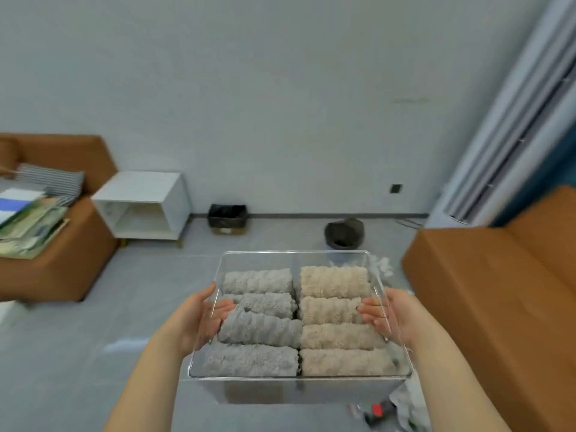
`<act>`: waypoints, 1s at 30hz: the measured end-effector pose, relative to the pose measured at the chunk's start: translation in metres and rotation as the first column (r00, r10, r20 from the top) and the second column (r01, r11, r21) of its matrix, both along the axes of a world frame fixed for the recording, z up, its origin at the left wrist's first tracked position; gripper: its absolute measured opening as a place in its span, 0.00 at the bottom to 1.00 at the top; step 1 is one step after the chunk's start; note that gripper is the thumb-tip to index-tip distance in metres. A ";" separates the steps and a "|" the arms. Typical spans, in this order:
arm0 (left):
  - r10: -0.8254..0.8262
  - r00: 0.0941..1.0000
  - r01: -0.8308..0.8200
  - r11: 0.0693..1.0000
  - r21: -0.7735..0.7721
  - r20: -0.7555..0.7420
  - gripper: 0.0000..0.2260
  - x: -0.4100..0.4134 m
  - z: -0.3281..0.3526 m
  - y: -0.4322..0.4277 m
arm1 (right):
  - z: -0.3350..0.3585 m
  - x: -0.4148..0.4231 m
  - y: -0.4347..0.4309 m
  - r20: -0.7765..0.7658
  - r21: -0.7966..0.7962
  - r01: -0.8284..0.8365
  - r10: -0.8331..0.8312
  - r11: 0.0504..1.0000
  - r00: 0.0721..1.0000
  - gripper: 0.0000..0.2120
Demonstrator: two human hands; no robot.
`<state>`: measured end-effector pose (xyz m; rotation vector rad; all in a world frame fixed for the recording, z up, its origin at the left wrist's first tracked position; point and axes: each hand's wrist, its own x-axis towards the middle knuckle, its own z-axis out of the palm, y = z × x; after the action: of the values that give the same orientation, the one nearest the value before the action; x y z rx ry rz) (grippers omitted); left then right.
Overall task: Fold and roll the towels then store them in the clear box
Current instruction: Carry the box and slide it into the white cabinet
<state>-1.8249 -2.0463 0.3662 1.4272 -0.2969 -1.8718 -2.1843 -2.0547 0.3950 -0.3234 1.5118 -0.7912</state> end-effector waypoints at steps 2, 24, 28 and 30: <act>0.059 0.998 -0.059 0.998 0.008 -0.006 0.22 0.029 -0.002 -0.015 | -0.005 0.032 -0.039 -0.010 -0.001 -0.051 0.051 0.999 0.999 0.21; 0.390 0.793 -0.472 0.879 0.067 0.468 0.27 0.365 -0.031 -0.315 | -0.038 0.443 -0.461 -0.421 -0.017 -0.583 0.523 0.813 0.741 0.21; 0.463 0.696 -0.562 0.827 0.015 0.549 0.29 0.412 -0.035 -0.346 | -0.044 0.508 -0.509 -0.470 -0.028 -0.628 0.544 0.778 0.695 0.20; 0.466 0.655 -0.574 0.819 -0.009 0.594 0.29 0.436 -0.040 -0.363 | -0.048 0.537 -0.532 -0.493 -0.039 -0.653 0.553 0.757 0.671 0.21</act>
<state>-1.3891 -2.4089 0.3259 1.9431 0.0211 -0.9763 -1.6476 -2.5864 0.3471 -1.1916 1.5958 -0.3316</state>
